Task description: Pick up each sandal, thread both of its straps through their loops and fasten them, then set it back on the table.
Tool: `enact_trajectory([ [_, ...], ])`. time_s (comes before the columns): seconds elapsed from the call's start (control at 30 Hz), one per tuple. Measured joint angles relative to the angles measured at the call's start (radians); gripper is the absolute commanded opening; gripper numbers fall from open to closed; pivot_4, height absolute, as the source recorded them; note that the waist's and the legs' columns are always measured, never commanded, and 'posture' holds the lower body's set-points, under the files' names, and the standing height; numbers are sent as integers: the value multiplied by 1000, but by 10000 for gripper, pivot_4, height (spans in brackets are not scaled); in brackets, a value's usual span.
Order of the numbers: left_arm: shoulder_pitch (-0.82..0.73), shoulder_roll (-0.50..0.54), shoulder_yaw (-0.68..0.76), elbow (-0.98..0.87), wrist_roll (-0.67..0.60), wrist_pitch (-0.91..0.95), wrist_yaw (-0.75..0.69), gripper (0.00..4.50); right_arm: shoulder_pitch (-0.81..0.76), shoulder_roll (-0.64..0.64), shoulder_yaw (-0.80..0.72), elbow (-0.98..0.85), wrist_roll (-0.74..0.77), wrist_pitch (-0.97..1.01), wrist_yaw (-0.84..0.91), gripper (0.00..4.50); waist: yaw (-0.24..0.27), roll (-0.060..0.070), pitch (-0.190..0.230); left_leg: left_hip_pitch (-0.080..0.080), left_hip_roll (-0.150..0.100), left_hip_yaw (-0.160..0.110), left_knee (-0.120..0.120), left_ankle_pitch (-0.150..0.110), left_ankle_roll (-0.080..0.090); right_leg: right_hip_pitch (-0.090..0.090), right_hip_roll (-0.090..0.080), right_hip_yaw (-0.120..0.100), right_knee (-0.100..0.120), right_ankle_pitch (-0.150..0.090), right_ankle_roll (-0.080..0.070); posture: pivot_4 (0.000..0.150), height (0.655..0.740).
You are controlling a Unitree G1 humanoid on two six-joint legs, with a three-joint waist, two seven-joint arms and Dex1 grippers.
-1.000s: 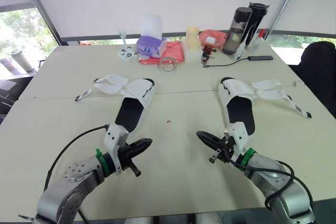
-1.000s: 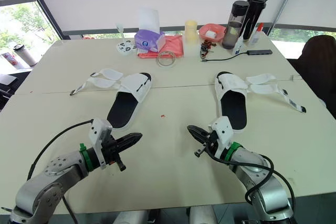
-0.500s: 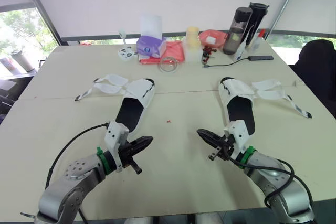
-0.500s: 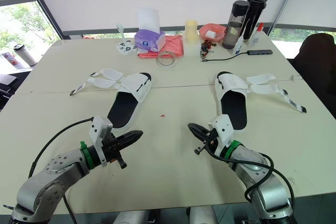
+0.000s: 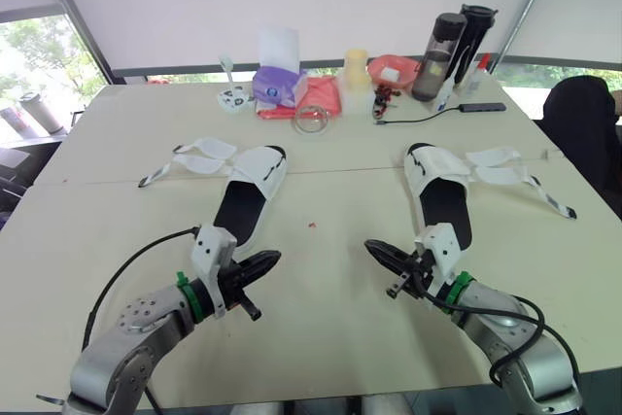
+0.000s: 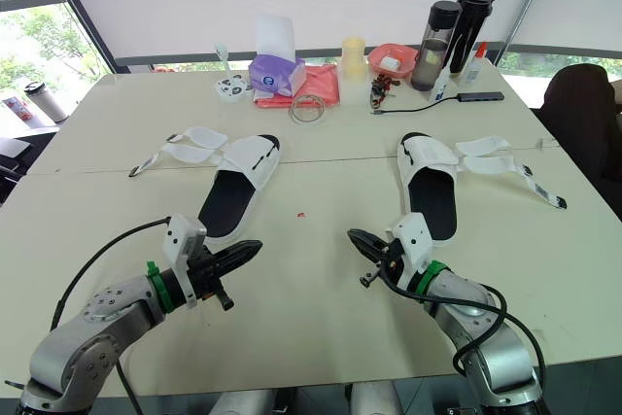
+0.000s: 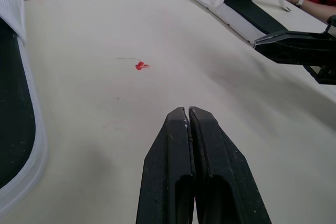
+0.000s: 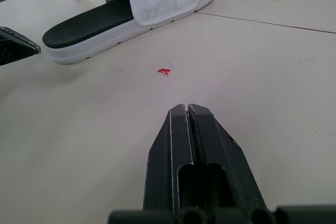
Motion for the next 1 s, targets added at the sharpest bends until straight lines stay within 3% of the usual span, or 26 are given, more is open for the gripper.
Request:
enact_trajectory([
  [0.07,8,-3,0,-1,-2,0,1,3091,0,0,0,0,0,1,2,0,0,0,0,0,0,0,0,0,0,0,0,0,0,0,0,1500,7400],
  [0.13,13,-4,1,-1,-15,0,0,7555,0,0,-5,0,7,1,4,5273,0,0,0,0,0,0,0,0,0,0,0,0,0,0,0,1500,7400],
  [0.17,13,-4,1,-1,-20,0,-2,12421,0,0,-10,0,10,0,4,8631,0,0,0,0,0,0,0,0,0,0,0,0,0,0,0,1500,7400],
  [0.33,-3,-3,16,-1,-37,-1,-11,37518,-14,3,-36,0,30,-4,12,34472,0,0,0,0,0,0,0,0,0,0,0,0,0,0,0,1500,7400],
  [0.4,-8,1,18,-1,-39,-2,-18,45000,-17,10,-45,0,43,-2,5,44586,0,0,0,0,0,0,0,0,0,0,0,0,0,0,0,1500,7400],
  [0.6,-74,49,9,5,-18,-14,-71,45000,-9,78,-151,-20,142,90,-111,44586,2,0,0,0,0,0,0,0,0,0,0,0,1,2,-3,1500,7400],
  [0.8,-235,99,8,33,-55,5,-162,45000,-90,300,-346,-43,517,246,-448,44586,-3,1,0,0,1,0,0,0,0,-1,2,1,1,3,-4,1500,7400],
  [1.0,-298,140,-19,33,-86,37,-233,45000,-187,472,-465,-24,837,200,-850,44586,-3,1,0,0,1,0,-4,1,-1,-3,3,1,1,3,-5,1500,7400],
])
